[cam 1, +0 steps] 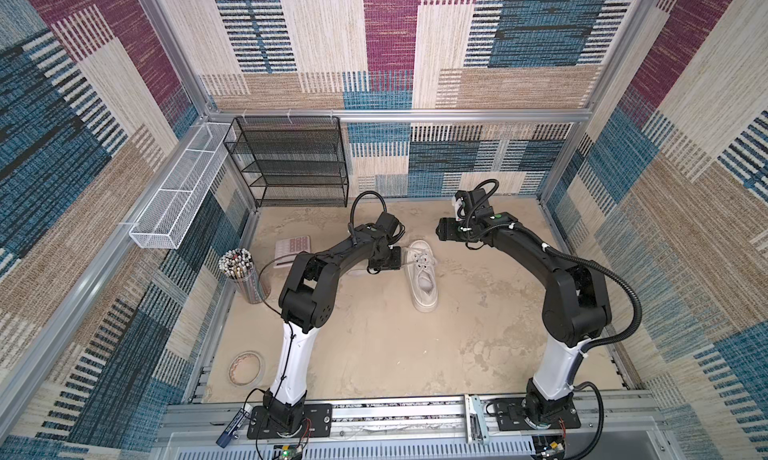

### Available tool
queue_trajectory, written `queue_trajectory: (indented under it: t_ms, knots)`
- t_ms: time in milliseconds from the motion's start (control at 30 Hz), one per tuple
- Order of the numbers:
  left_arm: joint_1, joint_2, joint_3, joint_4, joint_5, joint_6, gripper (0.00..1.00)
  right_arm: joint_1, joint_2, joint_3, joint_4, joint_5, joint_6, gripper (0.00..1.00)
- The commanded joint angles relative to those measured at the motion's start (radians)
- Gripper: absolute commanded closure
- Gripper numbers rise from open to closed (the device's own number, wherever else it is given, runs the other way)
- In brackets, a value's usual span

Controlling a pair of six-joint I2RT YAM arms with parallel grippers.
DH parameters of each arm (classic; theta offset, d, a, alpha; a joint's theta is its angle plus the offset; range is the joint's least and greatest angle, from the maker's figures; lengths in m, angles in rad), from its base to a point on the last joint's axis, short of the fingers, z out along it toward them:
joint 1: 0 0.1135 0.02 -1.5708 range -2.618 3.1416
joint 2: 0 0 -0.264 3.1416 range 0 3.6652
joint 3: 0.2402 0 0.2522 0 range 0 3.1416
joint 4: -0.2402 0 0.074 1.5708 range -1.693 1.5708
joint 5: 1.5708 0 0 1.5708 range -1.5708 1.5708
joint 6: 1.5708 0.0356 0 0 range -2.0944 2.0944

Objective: Tie the shoes

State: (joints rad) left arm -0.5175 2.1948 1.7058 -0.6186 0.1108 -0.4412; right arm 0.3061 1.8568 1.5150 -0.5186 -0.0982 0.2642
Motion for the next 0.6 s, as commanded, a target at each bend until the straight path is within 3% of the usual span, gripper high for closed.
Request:
queue_trajectory:
  t_ms: [0,200,400,567]
  knots:
    - [0.001,0.012,0.013,-0.020,-0.017,0.011,0.56,-0.001,-0.005,0.002,0.022,-0.006,-0.007,0.22]
    - [-0.001,0.042,0.045,-0.033,-0.042,0.025,0.56,-0.006,-0.007,0.004,0.018,-0.006,-0.011,0.23]
    - [-0.036,0.073,0.093,-0.102,-0.149,0.067,0.56,-0.009,-0.004,0.007,0.015,-0.011,-0.011,0.23]
    - [-0.081,0.111,0.153,-0.180,-0.255,0.082,0.62,-0.010,-0.010,0.000,0.011,-0.006,-0.011,0.23]
